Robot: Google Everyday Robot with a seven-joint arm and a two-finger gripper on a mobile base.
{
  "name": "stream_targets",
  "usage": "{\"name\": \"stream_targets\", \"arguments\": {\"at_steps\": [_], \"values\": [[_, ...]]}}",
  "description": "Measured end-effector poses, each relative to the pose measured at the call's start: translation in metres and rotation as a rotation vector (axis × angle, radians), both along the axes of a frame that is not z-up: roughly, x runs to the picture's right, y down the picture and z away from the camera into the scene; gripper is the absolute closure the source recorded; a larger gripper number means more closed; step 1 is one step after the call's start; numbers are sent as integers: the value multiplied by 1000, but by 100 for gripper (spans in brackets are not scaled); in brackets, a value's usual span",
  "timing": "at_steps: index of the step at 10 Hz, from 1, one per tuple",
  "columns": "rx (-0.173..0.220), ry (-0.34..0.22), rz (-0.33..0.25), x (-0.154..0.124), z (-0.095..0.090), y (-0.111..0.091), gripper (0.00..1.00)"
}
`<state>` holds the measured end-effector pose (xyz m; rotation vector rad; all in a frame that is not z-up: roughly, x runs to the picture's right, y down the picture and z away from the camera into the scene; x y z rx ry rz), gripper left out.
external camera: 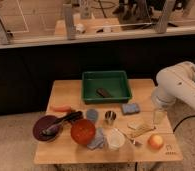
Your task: Place apple in table surface
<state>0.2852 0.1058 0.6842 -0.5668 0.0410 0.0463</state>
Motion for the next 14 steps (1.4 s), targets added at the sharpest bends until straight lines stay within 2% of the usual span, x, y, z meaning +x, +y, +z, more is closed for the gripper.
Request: {"name": "stream_targets", "arguments": {"at_steps": [11,12,14], "values": [[0,0,4,1,0,0,20],[-5,-9,19,3,1,3,20],[-47,-35,50,25,-3,30,20]]}}
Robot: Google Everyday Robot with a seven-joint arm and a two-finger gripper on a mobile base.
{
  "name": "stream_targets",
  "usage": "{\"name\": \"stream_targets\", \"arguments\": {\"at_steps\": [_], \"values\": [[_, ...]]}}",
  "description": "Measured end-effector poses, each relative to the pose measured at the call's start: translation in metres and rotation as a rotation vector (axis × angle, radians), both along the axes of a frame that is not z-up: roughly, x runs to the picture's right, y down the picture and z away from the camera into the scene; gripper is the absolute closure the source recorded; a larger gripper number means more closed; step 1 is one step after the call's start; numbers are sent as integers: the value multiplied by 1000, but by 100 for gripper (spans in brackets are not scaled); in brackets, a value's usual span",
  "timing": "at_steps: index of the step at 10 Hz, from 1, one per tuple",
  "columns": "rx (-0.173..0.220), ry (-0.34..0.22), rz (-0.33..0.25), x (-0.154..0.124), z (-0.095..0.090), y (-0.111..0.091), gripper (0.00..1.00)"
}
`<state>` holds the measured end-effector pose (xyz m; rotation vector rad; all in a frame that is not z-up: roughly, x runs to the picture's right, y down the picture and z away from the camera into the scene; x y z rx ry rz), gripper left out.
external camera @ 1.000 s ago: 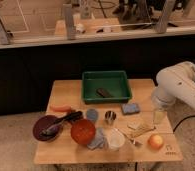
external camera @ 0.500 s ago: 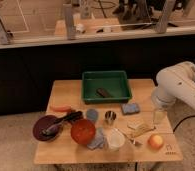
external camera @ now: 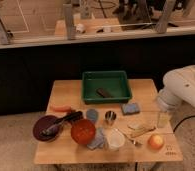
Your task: Place apple in table surface
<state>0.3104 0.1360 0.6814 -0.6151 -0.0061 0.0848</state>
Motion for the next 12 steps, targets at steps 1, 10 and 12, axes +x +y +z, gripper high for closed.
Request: {"name": "stream_targets", "arguments": {"at_steps": [1,10,12], "values": [[-7,-13,10,4,-6,13,20],[11,-93,103,21,7,98,20],[15,-93,101,21,7,98,20]]}}
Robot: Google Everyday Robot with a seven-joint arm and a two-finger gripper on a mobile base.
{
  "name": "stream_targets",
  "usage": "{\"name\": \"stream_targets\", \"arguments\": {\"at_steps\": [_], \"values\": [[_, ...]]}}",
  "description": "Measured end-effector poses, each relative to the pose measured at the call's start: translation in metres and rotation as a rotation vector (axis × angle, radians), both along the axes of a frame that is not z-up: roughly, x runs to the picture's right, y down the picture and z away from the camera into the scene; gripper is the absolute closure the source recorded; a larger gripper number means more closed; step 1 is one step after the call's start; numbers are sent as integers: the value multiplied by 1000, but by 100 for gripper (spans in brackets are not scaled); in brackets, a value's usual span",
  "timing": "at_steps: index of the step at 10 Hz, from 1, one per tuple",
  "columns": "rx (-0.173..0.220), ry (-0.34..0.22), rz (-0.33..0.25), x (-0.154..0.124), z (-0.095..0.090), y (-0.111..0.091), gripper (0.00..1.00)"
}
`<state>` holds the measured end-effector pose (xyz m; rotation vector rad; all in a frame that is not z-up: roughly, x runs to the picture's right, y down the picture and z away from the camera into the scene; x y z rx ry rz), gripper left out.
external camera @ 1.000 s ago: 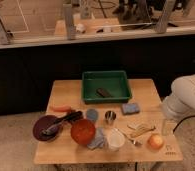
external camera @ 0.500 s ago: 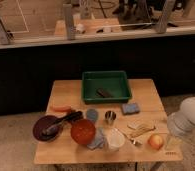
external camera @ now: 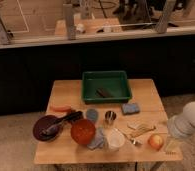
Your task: Place apple in table surface
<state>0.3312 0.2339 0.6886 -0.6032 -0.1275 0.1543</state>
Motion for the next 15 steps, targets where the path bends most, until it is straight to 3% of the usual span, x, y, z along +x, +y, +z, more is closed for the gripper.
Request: {"name": "stream_targets", "arguments": {"at_steps": [3,5,10,15], "values": [[42,26,49,1,17,14,20],[58,30,46,-2,34,24,20],[4,-7,75,8,79,54,21],[-39,-32,93,7,86,56,68]]}}
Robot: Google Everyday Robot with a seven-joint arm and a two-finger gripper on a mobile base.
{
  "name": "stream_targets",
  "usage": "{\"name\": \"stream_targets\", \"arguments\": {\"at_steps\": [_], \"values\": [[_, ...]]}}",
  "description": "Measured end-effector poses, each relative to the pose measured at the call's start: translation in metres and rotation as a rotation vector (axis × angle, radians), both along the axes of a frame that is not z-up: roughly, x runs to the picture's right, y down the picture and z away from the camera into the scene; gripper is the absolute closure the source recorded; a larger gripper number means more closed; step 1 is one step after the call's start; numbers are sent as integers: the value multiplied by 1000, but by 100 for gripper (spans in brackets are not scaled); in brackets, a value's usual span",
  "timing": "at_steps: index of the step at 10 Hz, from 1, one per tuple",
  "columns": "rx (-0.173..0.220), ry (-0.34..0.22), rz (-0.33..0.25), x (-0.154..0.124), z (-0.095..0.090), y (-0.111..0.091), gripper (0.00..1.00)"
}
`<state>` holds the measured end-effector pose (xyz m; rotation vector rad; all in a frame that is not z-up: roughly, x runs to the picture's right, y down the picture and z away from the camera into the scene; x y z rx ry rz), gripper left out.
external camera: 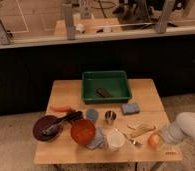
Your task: Place apple in table surface
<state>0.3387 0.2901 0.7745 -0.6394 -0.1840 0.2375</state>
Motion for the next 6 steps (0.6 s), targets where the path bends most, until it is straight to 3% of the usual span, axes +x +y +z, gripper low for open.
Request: {"name": "stream_targets", "arguments": {"at_steps": [3,6], "values": [[20,-1,20,0,-9,-7,96],[71,-13,50,2,-44,-38,100]]}}
